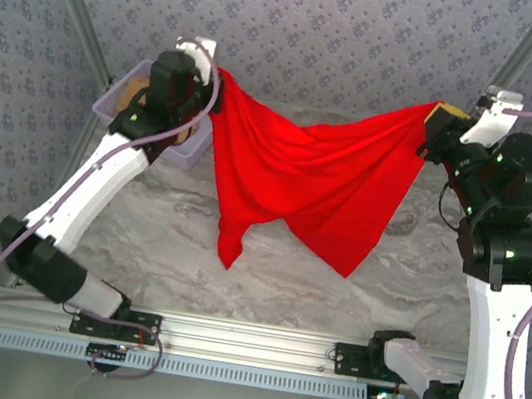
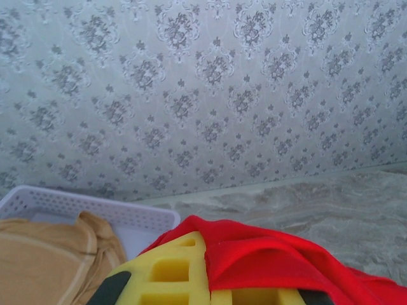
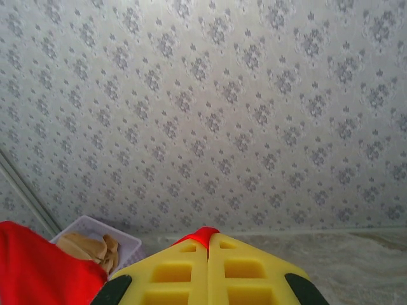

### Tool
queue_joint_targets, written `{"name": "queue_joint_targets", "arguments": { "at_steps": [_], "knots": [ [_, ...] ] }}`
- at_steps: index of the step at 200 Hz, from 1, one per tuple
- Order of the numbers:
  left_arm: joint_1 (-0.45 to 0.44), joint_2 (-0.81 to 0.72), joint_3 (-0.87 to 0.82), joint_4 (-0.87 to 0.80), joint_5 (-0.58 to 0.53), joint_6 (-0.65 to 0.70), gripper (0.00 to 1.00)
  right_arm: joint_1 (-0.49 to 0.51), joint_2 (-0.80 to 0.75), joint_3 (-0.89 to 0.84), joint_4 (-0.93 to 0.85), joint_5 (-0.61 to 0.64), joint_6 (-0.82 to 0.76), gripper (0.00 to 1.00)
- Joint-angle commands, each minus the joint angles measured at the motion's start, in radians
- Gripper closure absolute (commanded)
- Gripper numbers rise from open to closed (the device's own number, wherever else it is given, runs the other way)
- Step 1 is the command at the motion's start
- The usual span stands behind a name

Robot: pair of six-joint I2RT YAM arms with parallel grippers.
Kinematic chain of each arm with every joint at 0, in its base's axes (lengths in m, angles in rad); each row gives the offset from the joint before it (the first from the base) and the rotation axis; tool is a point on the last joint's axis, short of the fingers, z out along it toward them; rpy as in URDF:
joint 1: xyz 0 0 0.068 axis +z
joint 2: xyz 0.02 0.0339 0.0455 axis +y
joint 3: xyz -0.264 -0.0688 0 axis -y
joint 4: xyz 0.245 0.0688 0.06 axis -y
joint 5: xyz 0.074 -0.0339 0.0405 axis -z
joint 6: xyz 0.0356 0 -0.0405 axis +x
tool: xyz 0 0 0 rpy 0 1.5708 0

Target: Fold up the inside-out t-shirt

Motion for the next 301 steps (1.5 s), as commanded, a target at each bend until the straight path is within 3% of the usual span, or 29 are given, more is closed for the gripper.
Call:
{"name": "queue_joint_targets", "arguments": {
  "at_steps": [1,21,32,56,71,94,106,119,140,158,177,199,225,258,301],
  "knots": [
    [0.020,0.111,0.159,-0.008,0.037,0.019,0.99,0.015,-0.001,0.041,0.045,-0.012,0.031,1.00],
    [0.041,0.256,0.248,-0.019,0.034,0.003,0.95,0.072,0.014,-0.008,0.048,-0.010,0.040,1.00],
    [0.058,0.339,0.311,-0.056,0.050,-0.014,0.82,0.109,0.029,-0.042,0.057,0.013,0.046,1.00],
    [0.089,0.466,0.471,-0.251,0.067,-0.052,0.44,0.230,0.080,-0.111,0.096,0.038,0.083,1.00],
    [0.092,0.409,0.360,-0.219,0.066,-0.068,0.32,0.333,0.114,-0.202,0.182,0.056,0.137,1.00],
    [0.096,0.184,-0.007,-0.056,0.054,-0.134,0.17,0.437,0.215,-0.299,0.269,0.059,0.215,1.00],
    [0.096,0.052,-0.203,0.018,0.053,-0.197,0.16,0.471,0.279,-0.324,0.305,0.039,0.248,1.00],
    [0.091,-0.096,-0.413,0.120,0.122,-0.288,0.16,0.494,0.345,-0.352,0.345,0.004,0.288,1.00],
    [0.048,-0.245,-0.681,0.248,0.152,-0.404,0.15,0.517,0.456,-0.358,0.355,-0.105,0.304,1.00],
    [0.003,-0.298,-0.786,0.249,0.163,-0.428,0.15,0.519,0.513,-0.334,0.244,-0.206,0.228,0.83],
    [-0.063,-0.299,-0.834,0.252,0.176,-0.404,0.15,0.494,0.457,-0.380,0.125,-0.130,0.114,0.68],
    [-0.155,-0.253,-0.849,0.281,0.215,-0.378,0.14,0.398,0.305,-0.553,0.089,-0.020,0.090,0.56],
    [-0.260,-0.187,-0.869,0.341,0.219,-0.350,0.14,0.256,0.190,-0.697,0.046,0.098,0.053,0.52],
    [-0.273,-0.106,-0.852,0.325,0.207,-0.366,0.14,0.200,0.268,-0.726,0.017,0.214,0.010,0.50],
    [-0.309,-0.057,-0.802,0.285,0.249,-0.286,0.18,0.304,0.358,-0.767,0.144,0.041,0.098,0.50]
  ]
}}
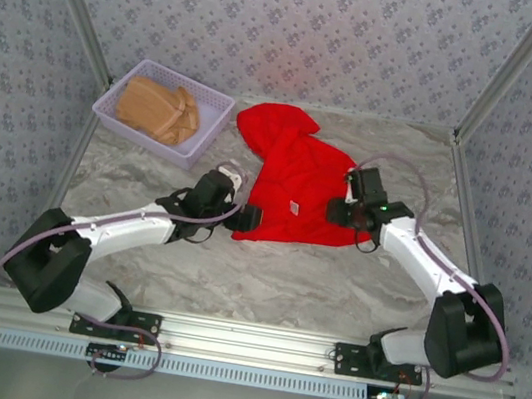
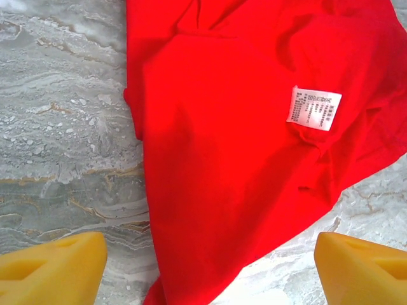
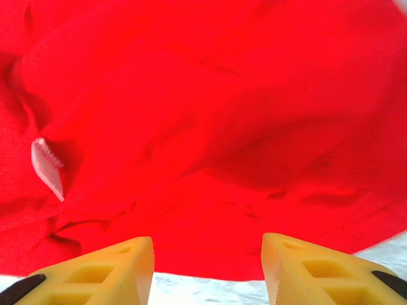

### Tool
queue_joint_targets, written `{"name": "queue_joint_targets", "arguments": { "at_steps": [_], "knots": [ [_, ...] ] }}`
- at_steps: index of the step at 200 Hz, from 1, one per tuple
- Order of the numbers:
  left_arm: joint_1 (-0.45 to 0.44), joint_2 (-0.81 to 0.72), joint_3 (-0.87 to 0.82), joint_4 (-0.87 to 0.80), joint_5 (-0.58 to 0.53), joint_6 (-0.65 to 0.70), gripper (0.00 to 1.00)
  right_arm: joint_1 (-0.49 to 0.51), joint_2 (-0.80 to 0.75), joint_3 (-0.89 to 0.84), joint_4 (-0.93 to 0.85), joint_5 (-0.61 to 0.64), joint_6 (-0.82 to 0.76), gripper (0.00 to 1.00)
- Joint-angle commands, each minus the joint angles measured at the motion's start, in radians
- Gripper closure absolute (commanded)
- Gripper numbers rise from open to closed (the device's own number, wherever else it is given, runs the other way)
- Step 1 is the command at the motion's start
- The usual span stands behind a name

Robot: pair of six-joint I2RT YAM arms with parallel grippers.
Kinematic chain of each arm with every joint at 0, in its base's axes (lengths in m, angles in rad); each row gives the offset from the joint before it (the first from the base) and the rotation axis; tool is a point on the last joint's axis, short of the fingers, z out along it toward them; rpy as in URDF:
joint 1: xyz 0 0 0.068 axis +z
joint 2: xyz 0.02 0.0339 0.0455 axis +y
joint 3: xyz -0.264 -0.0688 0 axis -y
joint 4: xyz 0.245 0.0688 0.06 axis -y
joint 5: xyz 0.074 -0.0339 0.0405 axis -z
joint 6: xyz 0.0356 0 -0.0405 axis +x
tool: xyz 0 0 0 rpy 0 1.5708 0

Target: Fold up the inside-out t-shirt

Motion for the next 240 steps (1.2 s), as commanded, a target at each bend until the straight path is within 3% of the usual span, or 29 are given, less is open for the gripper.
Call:
{"name": "queue_joint_targets", "arguments": {
  "at_steps": [1,17,42,81,107,134,166,205,240],
  "knots": [
    [-0.039,0.029,0.059,-0.012,0.032,0.075,0.19,0.035,0.025,-0.029,0.039,-0.078,0.048,0.50],
    [-0.115,0.095,0.158,-0.080,-0.028,0.156,0.23,-0.028,0.016,-0.076,0.044,-0.078,0.077,0.51],
    [-0.168,0.275,0.318,-0.166,-0.106,0.202,0.41,-0.159,-0.043,-0.129,0.064,-0.111,0.127,0.51],
    [-0.183,0.494,0.508,-0.227,-0.162,0.245,0.44,-0.341,-0.053,-0.137,0.044,-0.018,0.144,0.50],
    [-0.183,0.567,0.580,-0.243,-0.165,0.246,0.60,-0.461,0.011,-0.129,0.049,-0.011,0.143,0.49],
    [-0.181,0.566,0.600,-0.251,-0.143,0.243,0.83,-0.545,0.105,-0.110,0.077,-0.060,0.150,0.49],
    [-0.164,0.458,0.542,-0.198,-0.114,0.209,0.95,-0.537,0.183,-0.078,0.125,-0.132,0.165,0.50],
    [-0.103,0.288,0.467,-0.114,-0.003,0.131,0.95,-0.498,0.114,-0.135,0.123,-0.177,0.170,0.51],
    [-0.083,0.263,0.469,-0.110,0.018,0.128,0.95,-0.423,0.005,-0.221,0.118,-0.232,0.215,0.50]
  ]
}}
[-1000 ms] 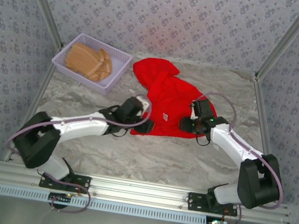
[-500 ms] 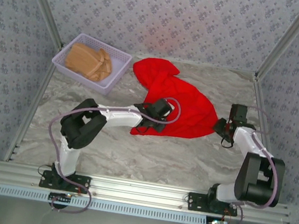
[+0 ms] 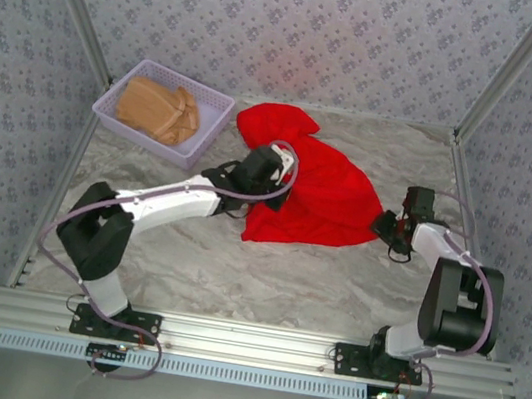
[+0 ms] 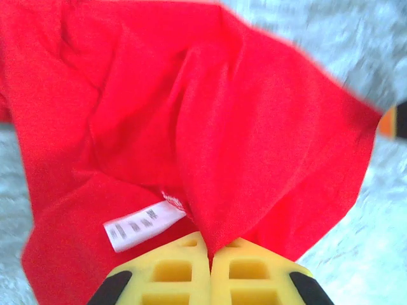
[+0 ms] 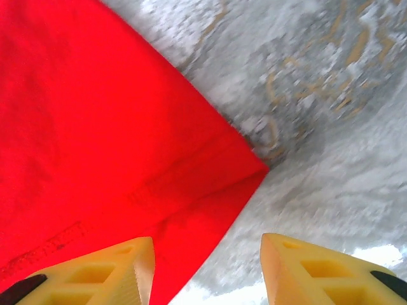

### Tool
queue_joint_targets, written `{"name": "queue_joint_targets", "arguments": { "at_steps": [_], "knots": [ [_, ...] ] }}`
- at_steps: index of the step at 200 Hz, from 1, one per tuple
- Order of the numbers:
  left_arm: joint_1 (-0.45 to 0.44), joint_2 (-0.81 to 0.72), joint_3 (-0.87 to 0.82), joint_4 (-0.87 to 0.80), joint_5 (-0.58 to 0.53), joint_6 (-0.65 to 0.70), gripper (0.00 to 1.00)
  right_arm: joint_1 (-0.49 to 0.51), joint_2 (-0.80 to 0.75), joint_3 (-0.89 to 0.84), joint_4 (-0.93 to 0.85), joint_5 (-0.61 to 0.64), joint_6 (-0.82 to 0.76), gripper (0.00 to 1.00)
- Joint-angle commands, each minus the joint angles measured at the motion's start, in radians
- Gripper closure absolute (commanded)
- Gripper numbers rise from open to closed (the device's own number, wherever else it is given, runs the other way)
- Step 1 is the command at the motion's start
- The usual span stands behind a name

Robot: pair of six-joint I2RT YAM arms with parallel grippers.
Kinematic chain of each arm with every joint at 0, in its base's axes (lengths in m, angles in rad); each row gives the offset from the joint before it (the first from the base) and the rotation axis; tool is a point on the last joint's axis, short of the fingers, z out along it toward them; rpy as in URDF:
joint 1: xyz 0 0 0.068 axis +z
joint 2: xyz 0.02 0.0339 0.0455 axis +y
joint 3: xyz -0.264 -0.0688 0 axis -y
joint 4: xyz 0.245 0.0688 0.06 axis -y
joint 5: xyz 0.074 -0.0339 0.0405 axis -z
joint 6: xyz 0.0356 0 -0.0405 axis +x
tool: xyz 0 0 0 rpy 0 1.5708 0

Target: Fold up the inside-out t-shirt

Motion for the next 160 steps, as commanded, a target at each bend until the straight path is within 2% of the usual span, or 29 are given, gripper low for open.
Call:
{"name": "queue_joint_targets", "arguments": {
  "at_steps": [1,50,76,103,114,129,149,160],
  "knots": [
    [0.004,-0.012,-0.006,0.022,0.047,-0.025,0.95,0.053,-0.071,-0.051,-0.017,-0.058,0.048,0.50],
    [0.007,-0.004,-0.002,0.024,0.046,-0.027,0.96,0.245,-0.107,-0.120,0.001,0.010,0.134,0.49],
    [0.008,-0.006,-0.003,0.024,0.047,-0.029,0.96,0.299,-0.034,-0.107,0.033,0.047,0.145,0.50],
    [0.009,-0.018,-0.008,0.023,0.047,-0.029,0.96,0.357,0.061,-0.047,0.021,0.162,0.138,0.53],
    [0.013,-0.028,-0.011,0.024,0.045,-0.031,0.96,0.384,0.098,-0.021,0.001,0.216,0.126,0.58],
    [0.018,-0.046,-0.023,0.033,0.045,-0.034,0.97,0.421,0.123,0.015,-0.029,0.289,0.124,0.73],
    [0.031,-0.077,-0.035,0.038,0.042,-0.035,0.98,0.418,0.141,0.040,-0.032,0.277,0.104,0.93],
    [0.043,-0.098,-0.037,0.035,0.041,-0.037,0.98,0.408,0.137,0.057,-0.041,0.286,0.081,1.00]
  ]
}}
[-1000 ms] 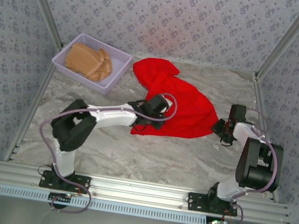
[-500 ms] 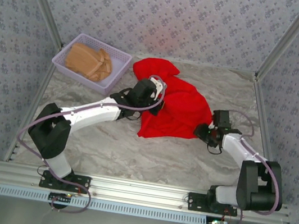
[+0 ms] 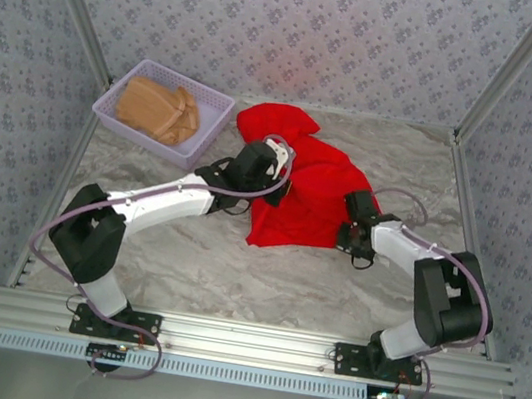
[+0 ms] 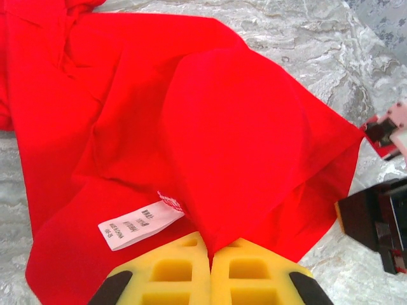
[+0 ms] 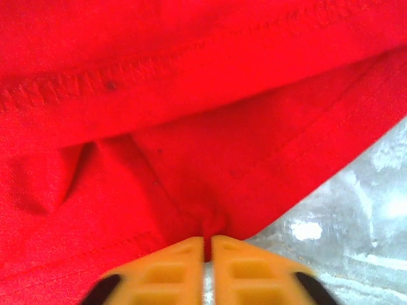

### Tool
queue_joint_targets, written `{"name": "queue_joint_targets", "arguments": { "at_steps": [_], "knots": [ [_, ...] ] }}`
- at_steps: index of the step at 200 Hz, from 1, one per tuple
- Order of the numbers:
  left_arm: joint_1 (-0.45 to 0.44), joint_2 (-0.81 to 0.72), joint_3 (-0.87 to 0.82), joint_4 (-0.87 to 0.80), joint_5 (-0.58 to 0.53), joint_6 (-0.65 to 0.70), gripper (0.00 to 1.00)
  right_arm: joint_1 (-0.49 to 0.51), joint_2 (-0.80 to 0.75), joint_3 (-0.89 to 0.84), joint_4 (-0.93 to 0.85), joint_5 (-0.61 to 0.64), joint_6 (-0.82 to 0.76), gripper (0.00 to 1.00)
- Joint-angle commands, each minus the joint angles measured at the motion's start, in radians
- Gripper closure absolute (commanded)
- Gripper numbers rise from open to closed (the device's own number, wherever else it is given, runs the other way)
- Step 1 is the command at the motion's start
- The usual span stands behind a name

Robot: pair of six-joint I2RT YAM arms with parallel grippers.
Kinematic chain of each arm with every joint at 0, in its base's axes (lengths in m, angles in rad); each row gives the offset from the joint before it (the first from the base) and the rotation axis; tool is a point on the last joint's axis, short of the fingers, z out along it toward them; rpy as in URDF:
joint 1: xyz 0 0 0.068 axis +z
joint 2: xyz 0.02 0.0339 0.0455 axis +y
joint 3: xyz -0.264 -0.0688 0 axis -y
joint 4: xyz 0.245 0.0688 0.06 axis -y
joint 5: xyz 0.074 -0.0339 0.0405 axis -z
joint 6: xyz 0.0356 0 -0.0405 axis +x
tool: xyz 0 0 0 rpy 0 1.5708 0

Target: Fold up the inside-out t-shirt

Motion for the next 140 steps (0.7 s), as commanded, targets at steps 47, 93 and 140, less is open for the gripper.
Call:
{"name": "queue_joint_targets", "arguments": {
  "at_steps": [47,93,140],
  "knots": [
    [0.094,-0.284,-0.017,-0.008,-0.048,-0.055,1.00,-0.055,-0.319,0.090,-0.007,0.175,-0.169,1.00],
    [0.133,-0.544,0.027,0.035,-0.173,-0.071,1.00,-0.089,-0.610,0.320,-0.073,0.234,-0.294,1.00],
    [0.136,-0.720,0.128,-0.012,-0.226,-0.008,1.00,-0.061,-0.664,0.672,-0.174,0.216,-0.330,1.00]
  ]
}}
